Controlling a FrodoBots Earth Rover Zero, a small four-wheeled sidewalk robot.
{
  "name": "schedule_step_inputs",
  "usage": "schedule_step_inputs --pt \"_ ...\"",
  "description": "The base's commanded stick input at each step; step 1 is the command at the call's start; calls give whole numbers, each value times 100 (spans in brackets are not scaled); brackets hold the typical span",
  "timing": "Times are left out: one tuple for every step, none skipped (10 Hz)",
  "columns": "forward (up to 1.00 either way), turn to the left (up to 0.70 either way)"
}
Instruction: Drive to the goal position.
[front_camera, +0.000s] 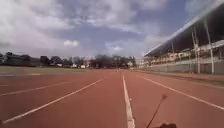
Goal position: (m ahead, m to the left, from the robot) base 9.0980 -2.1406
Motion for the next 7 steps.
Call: schedule_step_inputs --pt "70 0" --pt "70 0" --pt "70 0" --pt "70 0" --pt "70 0" --pt "70 0" --pt "70 0"
